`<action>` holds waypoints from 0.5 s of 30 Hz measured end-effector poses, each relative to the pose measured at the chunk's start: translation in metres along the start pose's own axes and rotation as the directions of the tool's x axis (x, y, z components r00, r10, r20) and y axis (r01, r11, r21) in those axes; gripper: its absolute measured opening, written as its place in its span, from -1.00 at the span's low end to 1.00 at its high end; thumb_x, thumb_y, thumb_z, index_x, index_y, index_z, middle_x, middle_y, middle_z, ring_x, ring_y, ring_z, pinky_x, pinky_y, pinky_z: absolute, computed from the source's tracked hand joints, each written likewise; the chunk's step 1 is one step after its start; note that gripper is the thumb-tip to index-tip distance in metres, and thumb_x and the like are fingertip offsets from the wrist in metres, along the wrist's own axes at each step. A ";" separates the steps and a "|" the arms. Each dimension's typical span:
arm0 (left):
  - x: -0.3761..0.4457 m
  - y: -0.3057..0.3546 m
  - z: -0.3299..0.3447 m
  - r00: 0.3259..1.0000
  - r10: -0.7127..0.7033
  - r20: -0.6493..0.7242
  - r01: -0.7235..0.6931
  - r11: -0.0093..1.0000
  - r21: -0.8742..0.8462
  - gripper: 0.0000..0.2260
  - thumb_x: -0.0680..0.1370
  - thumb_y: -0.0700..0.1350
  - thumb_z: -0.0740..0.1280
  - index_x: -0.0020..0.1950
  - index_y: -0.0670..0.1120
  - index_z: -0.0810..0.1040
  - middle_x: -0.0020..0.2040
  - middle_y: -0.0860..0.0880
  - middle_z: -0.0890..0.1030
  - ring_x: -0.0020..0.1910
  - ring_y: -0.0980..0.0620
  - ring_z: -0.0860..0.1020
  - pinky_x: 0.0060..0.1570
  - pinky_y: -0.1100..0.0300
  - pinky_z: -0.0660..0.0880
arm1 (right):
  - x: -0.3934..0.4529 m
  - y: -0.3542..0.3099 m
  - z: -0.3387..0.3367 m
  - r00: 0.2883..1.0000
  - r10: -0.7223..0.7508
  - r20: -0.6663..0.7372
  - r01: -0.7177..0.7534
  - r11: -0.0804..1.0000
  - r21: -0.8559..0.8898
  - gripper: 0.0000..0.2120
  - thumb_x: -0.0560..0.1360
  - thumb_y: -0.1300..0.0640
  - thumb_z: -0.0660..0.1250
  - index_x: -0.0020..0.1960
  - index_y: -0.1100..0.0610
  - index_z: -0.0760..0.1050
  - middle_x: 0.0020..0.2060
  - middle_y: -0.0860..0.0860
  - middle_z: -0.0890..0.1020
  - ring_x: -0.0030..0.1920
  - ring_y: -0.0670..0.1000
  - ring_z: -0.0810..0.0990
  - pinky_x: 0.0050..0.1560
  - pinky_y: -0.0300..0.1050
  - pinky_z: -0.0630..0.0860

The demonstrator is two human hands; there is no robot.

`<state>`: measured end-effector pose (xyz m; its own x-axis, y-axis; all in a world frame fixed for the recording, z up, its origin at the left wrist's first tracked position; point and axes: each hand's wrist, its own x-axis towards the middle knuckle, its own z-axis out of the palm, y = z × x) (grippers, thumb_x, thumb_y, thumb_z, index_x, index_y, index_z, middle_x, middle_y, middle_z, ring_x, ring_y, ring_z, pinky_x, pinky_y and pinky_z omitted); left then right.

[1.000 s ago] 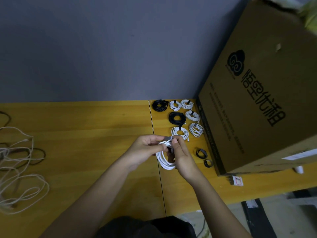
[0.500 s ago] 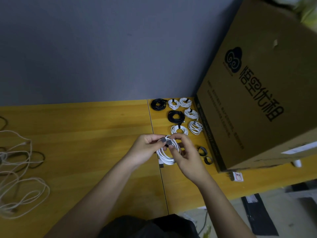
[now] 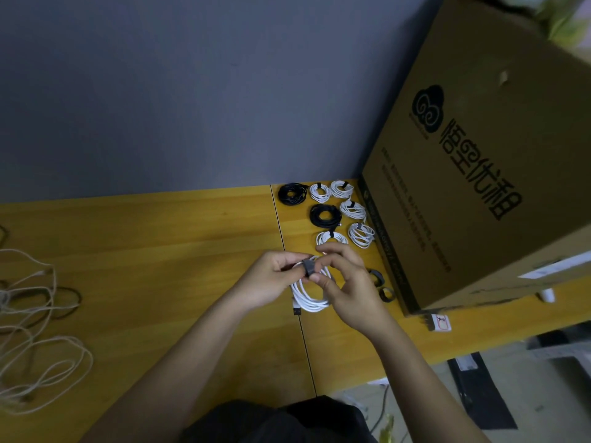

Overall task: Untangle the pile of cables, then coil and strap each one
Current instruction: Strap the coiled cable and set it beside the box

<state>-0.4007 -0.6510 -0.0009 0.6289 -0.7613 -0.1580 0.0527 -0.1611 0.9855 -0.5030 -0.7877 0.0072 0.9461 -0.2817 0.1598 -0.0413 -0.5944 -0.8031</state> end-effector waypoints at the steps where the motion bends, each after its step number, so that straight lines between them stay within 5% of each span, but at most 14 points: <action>1: -0.001 0.001 -0.001 1.000 0.001 0.012 -0.001 1.000 -0.007 -0.78 0.59 -0.29 0.25 0.15 -0.11 0.61 0.08 -0.04 0.66 0.03 0.24 0.58 0.06 0.40 0.44 | -0.001 -0.001 0.002 0.999 -0.029 -0.031 0.028 1.000 -0.012 -0.94 0.49 0.19 0.40 -0.12 0.06 0.54 0.14 -0.19 0.47 0.24 -0.14 0.39 0.22 -0.36 0.24; 8: -0.001 0.007 0.002 0.999 0.012 0.037 -0.011 0.999 -0.034 -0.79 0.61 -0.22 0.24 0.16 0.00 0.58 -0.05 -0.11 0.67 -0.15 0.22 0.59 -0.01 0.37 0.44 | -0.008 -0.005 0.006 0.980 0.059 -0.192 -0.001 0.957 0.289 -0.92 0.48 0.25 0.38 -0.13 0.09 0.56 0.09 -0.01 0.56 0.22 0.00 0.49 0.24 -0.09 0.41; 15: 0.001 0.008 0.008 1.000 -0.020 0.022 0.022 0.994 -0.103 -0.78 0.60 -0.25 0.26 0.04 0.02 0.64 -0.29 0.11 0.65 -0.26 0.24 0.57 -0.17 0.43 0.45 | -0.010 -0.005 0.000 0.981 0.083 -0.173 -0.028 0.953 0.302 -0.83 0.45 0.29 0.41 -0.17 0.02 0.57 0.04 -0.01 0.55 0.14 -0.09 0.52 0.15 -0.29 0.42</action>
<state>-0.4059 -0.6582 0.0063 0.6105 -0.7716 -0.1787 0.1459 -0.1122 0.9829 -0.5118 -0.7820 0.0090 0.8697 -0.4560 0.1889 0.0312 -0.3313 -0.9430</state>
